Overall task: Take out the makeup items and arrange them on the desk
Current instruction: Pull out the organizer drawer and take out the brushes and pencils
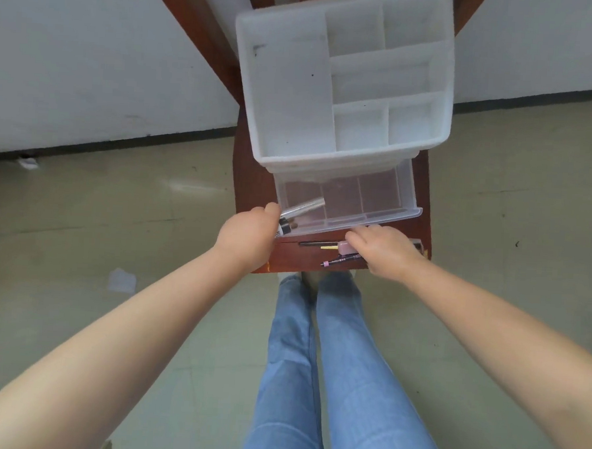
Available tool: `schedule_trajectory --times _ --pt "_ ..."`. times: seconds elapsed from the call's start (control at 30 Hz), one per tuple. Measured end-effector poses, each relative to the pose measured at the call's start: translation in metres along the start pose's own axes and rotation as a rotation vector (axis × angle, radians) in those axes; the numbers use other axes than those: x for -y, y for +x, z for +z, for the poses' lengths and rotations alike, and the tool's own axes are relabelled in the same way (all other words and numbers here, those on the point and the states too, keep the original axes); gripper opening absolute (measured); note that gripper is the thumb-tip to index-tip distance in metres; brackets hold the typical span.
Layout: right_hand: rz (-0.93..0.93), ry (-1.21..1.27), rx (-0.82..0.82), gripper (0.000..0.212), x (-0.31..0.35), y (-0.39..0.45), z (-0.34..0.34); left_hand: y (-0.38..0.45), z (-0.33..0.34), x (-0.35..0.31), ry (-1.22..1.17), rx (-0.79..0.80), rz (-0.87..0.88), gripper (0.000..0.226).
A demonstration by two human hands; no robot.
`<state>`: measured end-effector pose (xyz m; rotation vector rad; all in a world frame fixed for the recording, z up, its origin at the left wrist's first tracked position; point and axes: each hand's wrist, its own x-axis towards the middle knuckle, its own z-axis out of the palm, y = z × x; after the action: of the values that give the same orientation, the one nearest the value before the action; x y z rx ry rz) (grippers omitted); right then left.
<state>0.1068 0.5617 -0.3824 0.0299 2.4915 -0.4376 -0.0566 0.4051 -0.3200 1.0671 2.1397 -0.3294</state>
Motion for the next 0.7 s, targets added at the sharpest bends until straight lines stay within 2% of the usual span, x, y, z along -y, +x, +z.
schedule_trajectory --times 0.27,0.47,0.7 --pt "0.144 -0.087 -0.120 0.048 -0.011 0.037 -0.042 -0.008 -0.002 -0.004 -0.061 -0.153 -0.046 0.023" --pt "0.184 -0.071 -0.192 0.048 -0.012 0.053 -0.054 -0.014 -0.001 0.003 -0.047 -0.142 -0.073 0.022" --pt "0.183 0.059 -0.183 0.038 -0.011 0.013 -0.042 -0.012 -0.010 -0.009 0.030 -0.103 0.031 0.025"
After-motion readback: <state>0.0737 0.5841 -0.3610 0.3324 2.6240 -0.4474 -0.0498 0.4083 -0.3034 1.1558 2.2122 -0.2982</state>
